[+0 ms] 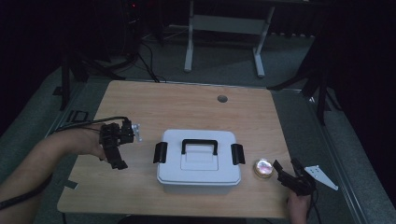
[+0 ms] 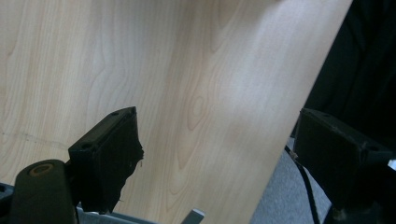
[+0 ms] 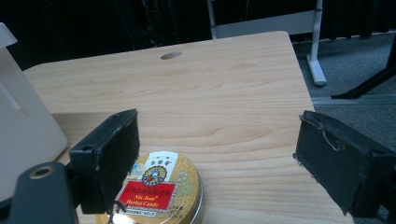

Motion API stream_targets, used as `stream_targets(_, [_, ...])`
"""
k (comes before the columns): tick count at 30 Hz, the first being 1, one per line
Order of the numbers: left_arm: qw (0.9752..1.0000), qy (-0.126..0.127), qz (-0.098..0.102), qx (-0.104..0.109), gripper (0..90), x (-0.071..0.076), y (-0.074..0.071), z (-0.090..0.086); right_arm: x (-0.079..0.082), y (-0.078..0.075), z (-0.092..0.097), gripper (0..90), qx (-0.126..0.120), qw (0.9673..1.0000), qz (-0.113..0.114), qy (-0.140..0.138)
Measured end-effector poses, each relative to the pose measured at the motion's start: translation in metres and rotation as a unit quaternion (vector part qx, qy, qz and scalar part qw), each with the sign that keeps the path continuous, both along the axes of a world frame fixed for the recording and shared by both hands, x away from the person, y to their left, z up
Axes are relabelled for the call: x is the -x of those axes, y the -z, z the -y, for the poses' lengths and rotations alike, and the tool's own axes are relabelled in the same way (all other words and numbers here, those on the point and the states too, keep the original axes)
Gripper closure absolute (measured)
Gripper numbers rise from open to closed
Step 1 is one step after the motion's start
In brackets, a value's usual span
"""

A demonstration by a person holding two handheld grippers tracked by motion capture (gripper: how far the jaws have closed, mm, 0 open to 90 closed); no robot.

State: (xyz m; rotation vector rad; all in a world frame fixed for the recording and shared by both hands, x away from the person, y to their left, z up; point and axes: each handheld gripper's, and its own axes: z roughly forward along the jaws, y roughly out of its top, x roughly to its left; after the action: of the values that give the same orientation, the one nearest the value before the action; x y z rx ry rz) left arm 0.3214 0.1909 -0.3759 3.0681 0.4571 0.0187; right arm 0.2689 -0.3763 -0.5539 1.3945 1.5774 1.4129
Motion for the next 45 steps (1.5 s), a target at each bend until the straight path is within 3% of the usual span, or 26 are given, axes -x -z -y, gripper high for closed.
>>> stream_targets(7, [0.9999, 0.013, 0.0, 0.006, 14.3, -0.004, -0.009, 0.015, 0.0, 0.0, 0.0, 13.2, -0.001, 1.0, 0.0, 0.0])
stream_targets(12, [0.9991, 0.024, 0.013, 0.032, 14.3, -0.008, -0.02, 0.027, 0.0, 0.0, 0.0, 13.1, -0.001, 1.0, 0.0, 0.0])
stream_targets(18, [0.9969, 0.05, 0.027, 0.054, 14.6, -0.012, -0.025, 0.049, 0.0, 0.0, 0.0, 13.2, -0.001, 1.0, 0.0, 0.0])
stream_targets(21, [0.9945, 0.062, 0.036, 0.077, 14.6, -0.014, -0.029, 0.064, 0.0, 0.0, 0.001, 13.2, -0.002, 1.0, 0.001, -0.001])
stream_targets(24, [0.994, 0.064, 0.041, 0.079, 14.6, -0.015, -0.03, 0.067, 0.0, 0.0, 0.001, 13.2, -0.002, 1.0, 0.0, -0.002])
stream_targets(29, [0.9938, 0.072, 0.03, 0.078, 14.6, -0.02, -0.025, 0.084, 0.0, 0.0, 0.001, 13.2, -0.003, 1.0, 0.001, -0.003])
stream_targets(45, [0.9947, 0.075, -0.002, 0.07, 14.6, -0.03, -0.009, 0.115, 0.0, 0.0, 0.001, 13.2, -0.004, 1.0, 0.0, -0.003])
